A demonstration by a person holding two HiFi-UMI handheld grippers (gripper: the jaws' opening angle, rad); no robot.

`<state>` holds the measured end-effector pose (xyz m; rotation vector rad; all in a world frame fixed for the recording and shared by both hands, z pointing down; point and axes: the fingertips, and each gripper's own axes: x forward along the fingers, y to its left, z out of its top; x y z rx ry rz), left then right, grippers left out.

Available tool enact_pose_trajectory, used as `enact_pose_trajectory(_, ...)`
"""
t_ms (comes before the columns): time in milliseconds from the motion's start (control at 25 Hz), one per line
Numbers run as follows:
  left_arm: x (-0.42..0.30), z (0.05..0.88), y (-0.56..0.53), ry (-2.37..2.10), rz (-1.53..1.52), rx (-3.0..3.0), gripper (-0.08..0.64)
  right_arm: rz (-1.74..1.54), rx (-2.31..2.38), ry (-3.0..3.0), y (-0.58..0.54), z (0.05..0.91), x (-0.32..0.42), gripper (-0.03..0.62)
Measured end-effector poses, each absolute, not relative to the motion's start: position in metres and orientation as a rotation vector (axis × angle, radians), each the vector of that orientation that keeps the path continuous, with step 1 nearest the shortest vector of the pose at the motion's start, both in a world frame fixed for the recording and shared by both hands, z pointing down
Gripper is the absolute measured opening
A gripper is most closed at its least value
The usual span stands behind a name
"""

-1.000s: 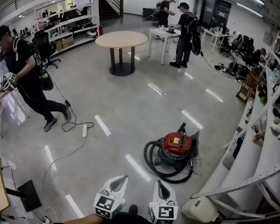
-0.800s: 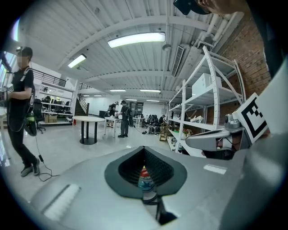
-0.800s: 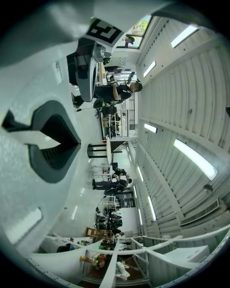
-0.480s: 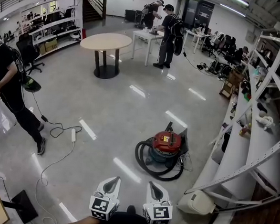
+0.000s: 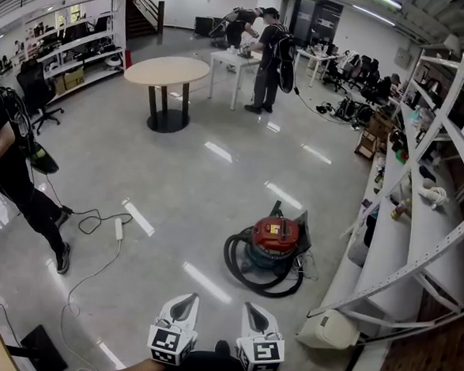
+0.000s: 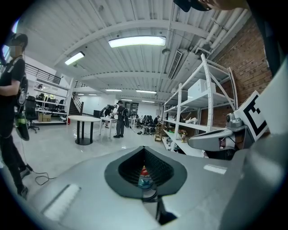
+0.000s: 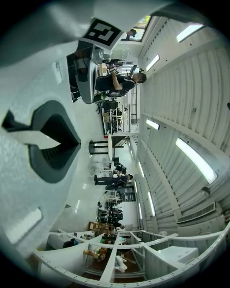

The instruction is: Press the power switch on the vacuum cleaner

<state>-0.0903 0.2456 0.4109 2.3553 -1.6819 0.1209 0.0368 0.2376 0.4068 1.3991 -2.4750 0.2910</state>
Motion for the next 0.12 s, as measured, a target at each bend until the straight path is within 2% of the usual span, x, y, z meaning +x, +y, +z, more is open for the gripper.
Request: enact_pose_trajectory(120,-0.1001,0.4082,0.2456,-1.675,0.125,2.361,0.015,0.3,1.407,-2.467,0.2377,0.4046,0.0284,-0.008)
